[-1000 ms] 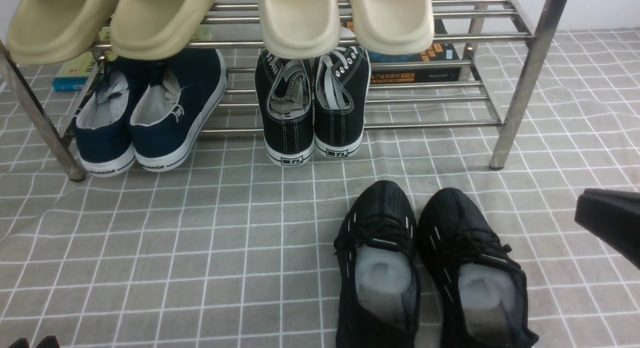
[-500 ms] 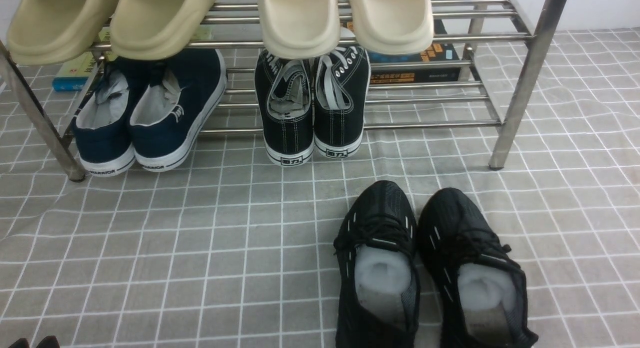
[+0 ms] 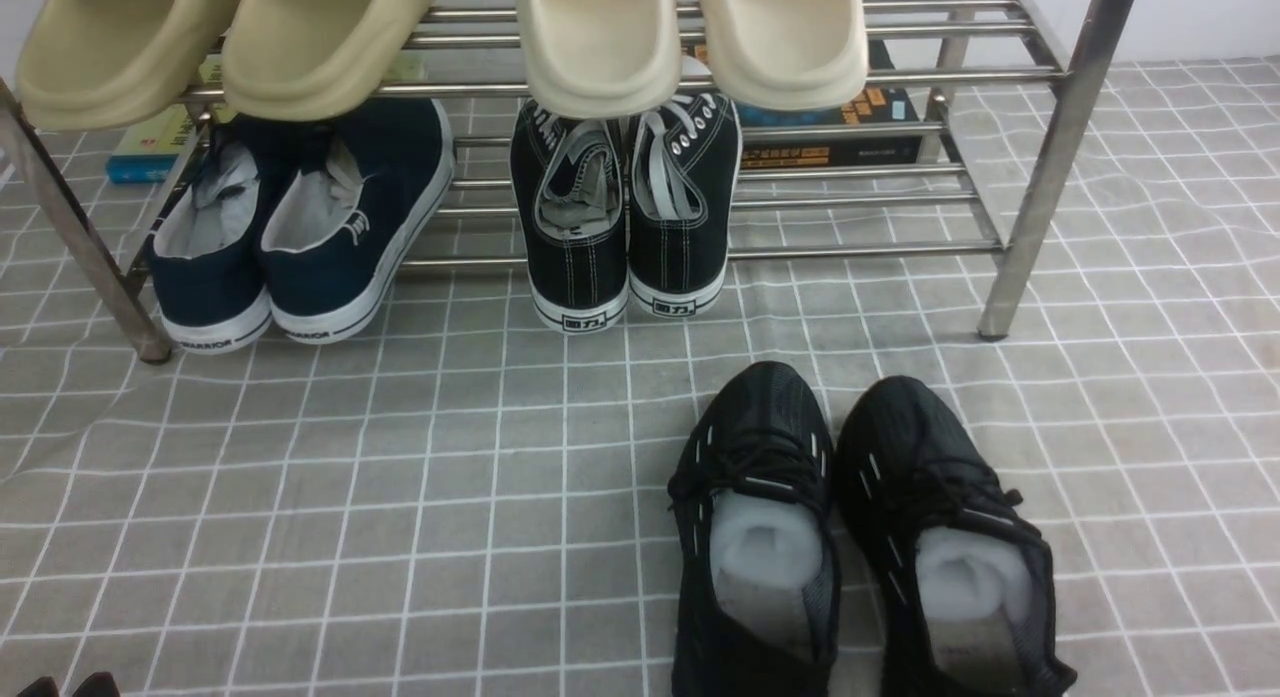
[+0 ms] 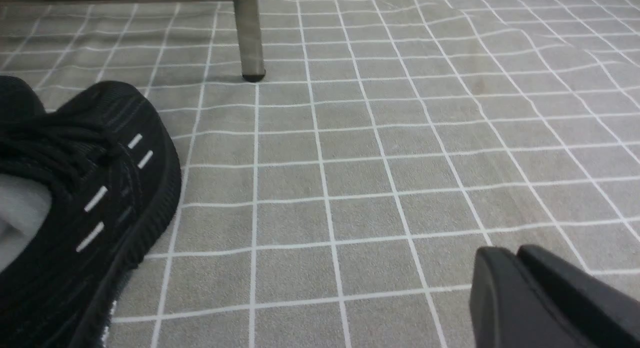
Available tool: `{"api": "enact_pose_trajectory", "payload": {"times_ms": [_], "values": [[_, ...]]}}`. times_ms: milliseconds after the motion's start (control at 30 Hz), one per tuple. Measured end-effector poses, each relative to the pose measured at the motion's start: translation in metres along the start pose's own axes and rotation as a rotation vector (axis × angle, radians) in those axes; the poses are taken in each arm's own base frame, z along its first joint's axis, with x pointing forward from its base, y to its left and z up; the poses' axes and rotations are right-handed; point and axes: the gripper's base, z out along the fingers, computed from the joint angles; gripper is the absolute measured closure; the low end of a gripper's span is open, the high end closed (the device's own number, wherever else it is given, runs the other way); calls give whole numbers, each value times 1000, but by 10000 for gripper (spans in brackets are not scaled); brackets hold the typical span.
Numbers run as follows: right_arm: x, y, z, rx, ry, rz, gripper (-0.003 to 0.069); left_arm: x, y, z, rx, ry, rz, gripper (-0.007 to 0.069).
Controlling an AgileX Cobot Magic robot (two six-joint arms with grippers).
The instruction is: Take the shoes off the shelf with your hand from the grey coffee tablecloth.
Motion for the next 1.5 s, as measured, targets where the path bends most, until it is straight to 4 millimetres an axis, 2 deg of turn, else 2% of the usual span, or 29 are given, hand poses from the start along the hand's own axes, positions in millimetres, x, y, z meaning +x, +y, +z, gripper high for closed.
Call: {"api": "enact_pose_trajectory", "payload": {"times_ms": [467,1500], "values": [[1,3,-1,-54,21,-32,589,0,0,0,0,0,0,384],[1,3,-1,-53,21,-35,549,0,0,0,0,0,0,384]]}}
